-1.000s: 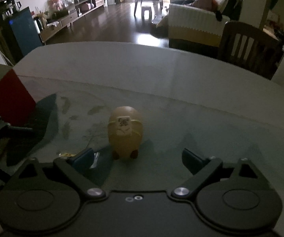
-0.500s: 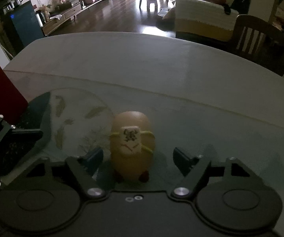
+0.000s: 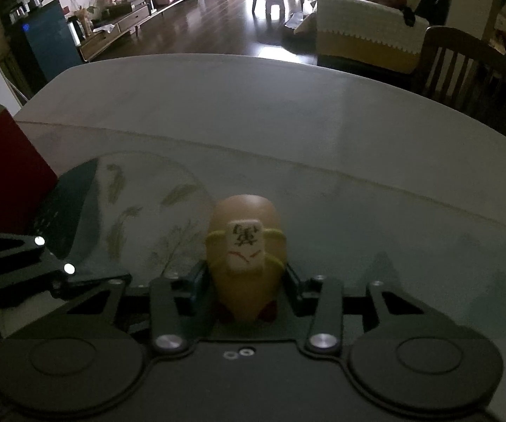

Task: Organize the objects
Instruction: 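Grasp the clear snack bag with left tool while right tool grasps the pig toy, then carry the snack bag and pig toy over the cardboard box with both tools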

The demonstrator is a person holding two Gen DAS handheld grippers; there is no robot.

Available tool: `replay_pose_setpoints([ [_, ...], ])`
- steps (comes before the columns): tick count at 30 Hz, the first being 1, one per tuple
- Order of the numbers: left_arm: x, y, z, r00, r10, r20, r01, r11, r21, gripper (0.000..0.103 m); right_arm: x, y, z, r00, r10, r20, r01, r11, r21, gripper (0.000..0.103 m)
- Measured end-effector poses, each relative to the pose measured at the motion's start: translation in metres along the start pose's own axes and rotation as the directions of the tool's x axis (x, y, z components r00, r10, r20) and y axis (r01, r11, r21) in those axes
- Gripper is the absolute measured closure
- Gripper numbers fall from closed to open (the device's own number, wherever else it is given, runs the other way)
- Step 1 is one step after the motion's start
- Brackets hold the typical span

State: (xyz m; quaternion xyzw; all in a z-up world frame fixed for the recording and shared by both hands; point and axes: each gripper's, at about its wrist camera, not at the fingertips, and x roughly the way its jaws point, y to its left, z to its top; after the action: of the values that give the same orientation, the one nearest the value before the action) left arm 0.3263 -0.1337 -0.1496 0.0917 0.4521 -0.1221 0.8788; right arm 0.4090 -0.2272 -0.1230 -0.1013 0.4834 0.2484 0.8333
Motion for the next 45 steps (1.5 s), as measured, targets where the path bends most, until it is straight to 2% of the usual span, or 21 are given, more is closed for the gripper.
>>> replay_pose_setpoints([
  [2, -0.001, 0.0, 0.0, 1.0, 0.004, -0.008, -0.004, 1.0, -0.005, 0.083, -0.004, 0.0, -0.003, 1.0, -0.002, 0.006, 0.002, 1.0, 0.005, 0.061],
  [13, -0.022, 0.009, -0.009, 1.0, 0.005, -0.023, -0.008, 0.992, -0.128, 0.084, -0.043, 0.01, -0.032, 1.0, 0.019, 0.024, -0.019, 1.0, 0.006, 0.063],
  [27, -0.108, 0.009, -0.034, 0.999, -0.011, 0.037, 0.02, 0.973, -0.232, 0.084, -0.121, 0.041, -0.066, 0.993, 0.086, 0.079, -0.088, 0.996, 0.028, 0.063],
  [34, -0.15, 0.024, -0.054, 0.998, -0.017, 0.055, 0.032, 0.96, -0.278, 0.084, -0.144, 0.075, -0.078, 0.991, 0.112, 0.067, -0.113, 0.993, 0.022, 0.063],
  [45, -0.195, 0.07, -0.088, 0.994, -0.046, 0.103, 0.074, 0.954, -0.29, 0.084, -0.167, 0.146, -0.076, 0.992, 0.087, 0.095, -0.088, 0.996, 0.008, 0.063],
])
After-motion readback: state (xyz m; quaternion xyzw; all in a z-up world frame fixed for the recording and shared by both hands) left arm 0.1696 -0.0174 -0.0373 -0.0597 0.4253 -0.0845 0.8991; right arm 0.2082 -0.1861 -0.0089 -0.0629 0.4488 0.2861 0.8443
